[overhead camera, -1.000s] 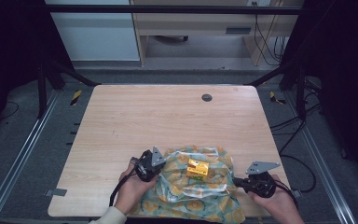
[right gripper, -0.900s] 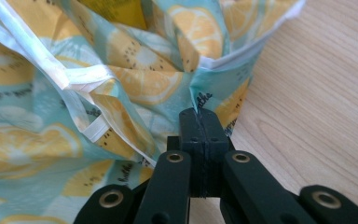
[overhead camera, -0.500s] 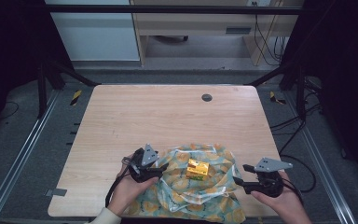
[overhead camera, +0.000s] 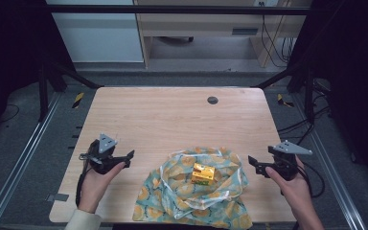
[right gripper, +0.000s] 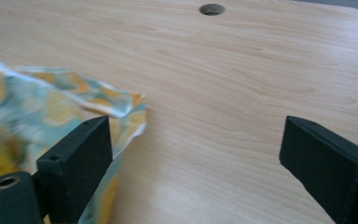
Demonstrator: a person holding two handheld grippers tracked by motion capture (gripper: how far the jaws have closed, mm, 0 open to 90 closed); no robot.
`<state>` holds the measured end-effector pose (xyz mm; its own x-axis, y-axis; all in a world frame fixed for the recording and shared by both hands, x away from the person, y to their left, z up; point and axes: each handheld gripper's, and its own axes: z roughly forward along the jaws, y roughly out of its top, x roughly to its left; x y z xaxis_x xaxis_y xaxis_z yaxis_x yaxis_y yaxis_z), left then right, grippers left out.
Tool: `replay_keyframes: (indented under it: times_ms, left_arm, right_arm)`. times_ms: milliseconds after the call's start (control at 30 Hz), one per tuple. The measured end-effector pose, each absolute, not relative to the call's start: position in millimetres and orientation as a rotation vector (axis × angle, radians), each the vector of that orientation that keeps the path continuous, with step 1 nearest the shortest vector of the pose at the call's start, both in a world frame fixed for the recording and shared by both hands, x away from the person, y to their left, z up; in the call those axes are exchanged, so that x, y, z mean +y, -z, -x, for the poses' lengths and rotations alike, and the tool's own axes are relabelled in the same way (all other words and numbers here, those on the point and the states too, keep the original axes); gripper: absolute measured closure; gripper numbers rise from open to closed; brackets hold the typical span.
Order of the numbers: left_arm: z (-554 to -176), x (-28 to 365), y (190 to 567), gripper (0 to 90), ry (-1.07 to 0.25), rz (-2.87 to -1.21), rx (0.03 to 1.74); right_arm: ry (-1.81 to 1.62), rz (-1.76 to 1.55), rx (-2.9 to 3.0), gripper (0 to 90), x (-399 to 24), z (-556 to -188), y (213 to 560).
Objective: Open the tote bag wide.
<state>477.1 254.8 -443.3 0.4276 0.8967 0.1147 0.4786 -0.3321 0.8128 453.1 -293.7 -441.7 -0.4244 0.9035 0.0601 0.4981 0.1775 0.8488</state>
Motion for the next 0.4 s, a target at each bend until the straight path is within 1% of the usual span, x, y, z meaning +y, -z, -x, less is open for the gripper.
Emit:
replay_keyframes:
  times_ms: [33, 100, 133, 167, 267, 400]
  left_arm:
    - [-478, 261, 446, 13.0, -0.765, -1.971, 1.18]
    - [-480, 272, 451, 12.2, -0.785, -1.989, 1.219]
    - [-480, 276, 455, 10.1, -0.779, -1.994, 1.235]
    - [-480, 279, 458, 10.1, -0.771, -1.997, 1.247]
    - [-482, 285, 466, 8.6, -0.734, -2.022, 1.28]
    - [-483, 286, 466, 7.1, -0.748, -2.02, 1.278]
  right_arm:
    - [-1.143, -1.356, 1.971, 7.6, -294, -462, 447]
    - [-1.13, -1.381, 1.957, 7.5, -295, -466, 450]
    - [-1.084, -1.418, 1.929, 7.4, -298, -474, 460]
    - [-1.084, -1.418, 1.929, 7.4, -298, -474, 460]
    - [-0.977, -1.472, 1.907, 9.0, -303, -476, 476]
    - [-0.981, -1.489, 1.905, 9.3, -308, -469, 481]
